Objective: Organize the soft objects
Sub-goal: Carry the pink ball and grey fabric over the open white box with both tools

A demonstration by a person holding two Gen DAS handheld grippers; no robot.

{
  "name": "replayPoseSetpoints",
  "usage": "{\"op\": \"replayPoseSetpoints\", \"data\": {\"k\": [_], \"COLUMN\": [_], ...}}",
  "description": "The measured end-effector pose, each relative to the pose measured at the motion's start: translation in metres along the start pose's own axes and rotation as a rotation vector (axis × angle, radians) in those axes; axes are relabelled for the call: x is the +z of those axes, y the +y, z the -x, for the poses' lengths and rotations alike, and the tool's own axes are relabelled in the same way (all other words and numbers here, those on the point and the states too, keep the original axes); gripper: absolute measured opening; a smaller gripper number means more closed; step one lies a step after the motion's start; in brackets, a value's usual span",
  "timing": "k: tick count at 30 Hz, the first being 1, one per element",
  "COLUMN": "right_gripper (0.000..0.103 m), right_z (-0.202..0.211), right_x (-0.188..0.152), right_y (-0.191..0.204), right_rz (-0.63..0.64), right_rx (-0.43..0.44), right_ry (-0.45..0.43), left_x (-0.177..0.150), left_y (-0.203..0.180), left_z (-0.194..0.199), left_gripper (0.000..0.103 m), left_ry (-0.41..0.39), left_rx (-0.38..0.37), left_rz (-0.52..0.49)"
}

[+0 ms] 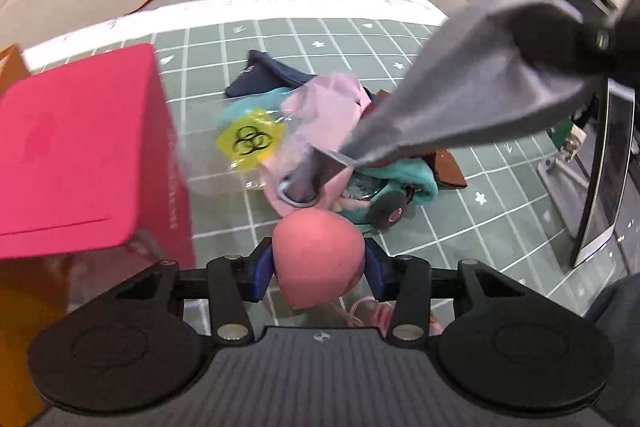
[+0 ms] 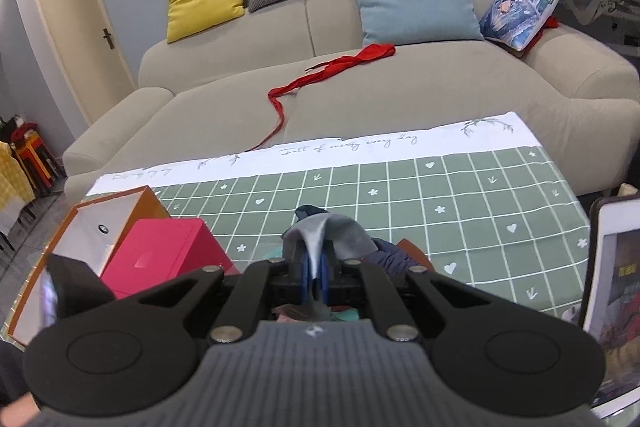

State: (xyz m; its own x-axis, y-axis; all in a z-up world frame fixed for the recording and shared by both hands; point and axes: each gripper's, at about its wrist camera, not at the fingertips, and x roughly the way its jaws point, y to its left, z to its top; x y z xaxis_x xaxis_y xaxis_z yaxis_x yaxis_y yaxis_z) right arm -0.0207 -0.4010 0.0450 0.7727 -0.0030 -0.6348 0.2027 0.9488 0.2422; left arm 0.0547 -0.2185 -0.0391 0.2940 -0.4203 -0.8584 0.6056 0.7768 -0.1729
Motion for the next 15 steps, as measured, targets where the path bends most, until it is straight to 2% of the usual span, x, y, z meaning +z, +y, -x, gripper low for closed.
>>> {"op": "replayPoseSetpoints", "data": {"k": [2, 7, 11, 15], "right_gripper": [0.003, 0.003, 0.003, 0.003], "right_z": [0.003, 0.012, 0.016, 0.018], "right_x": [0.005, 0.023, 0.042, 0.065], "right_y": [0.006, 0.029, 0.061, 0.109], "right_rz": [0.004, 0.023, 0.065, 0.134], "right_rx": [-0.013, -0.010, 0.024, 0.096], "right_ry": [-0.002, -0.008, -0.022, -0.049], "left_x": [0.007, 0.026, 0.042, 0.050], "left_y": [0.001, 0.011, 0.041, 0.081], "left_z": [0.014, 0.059, 0.093, 0.128], "left_gripper": [0.053, 0.053, 0.053, 0.053], "left_ry": [0.015, -0.020, -0.041, -0.077], "left_rx": [0.008, 0.045, 0.052, 0.139], "left_rz": [0.013, 0.002, 0.050, 0.078]}}
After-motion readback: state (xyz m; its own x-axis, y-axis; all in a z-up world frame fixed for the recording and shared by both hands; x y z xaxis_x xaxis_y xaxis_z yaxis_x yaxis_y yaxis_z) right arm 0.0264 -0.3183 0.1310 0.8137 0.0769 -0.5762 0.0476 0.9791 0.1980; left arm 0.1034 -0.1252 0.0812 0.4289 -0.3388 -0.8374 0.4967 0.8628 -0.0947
